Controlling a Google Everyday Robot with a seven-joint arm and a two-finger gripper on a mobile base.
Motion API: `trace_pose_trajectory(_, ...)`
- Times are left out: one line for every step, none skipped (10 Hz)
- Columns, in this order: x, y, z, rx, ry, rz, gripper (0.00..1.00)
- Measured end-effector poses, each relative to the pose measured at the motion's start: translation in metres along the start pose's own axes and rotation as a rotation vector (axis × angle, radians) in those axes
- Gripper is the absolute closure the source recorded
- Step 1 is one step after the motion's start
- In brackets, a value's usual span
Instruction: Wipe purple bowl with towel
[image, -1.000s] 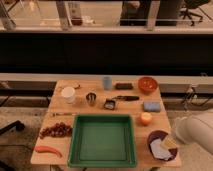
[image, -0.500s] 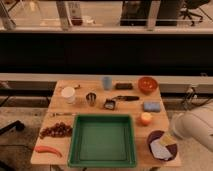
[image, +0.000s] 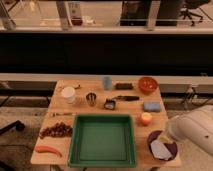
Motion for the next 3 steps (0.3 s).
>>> trace_pose_trajectory(-0.0019,-0.0014,-0.0055,-0.004,-0.002,-0.002,0.49)
trace_pose_trajectory(-0.0022,-0.0009,-0.0074,-0.009,-0.006,-0.002,0.6)
trace_pose_trajectory(-0.0007,-0.0003,-0.005,-0.008,-0.007,-0.003,0.64)
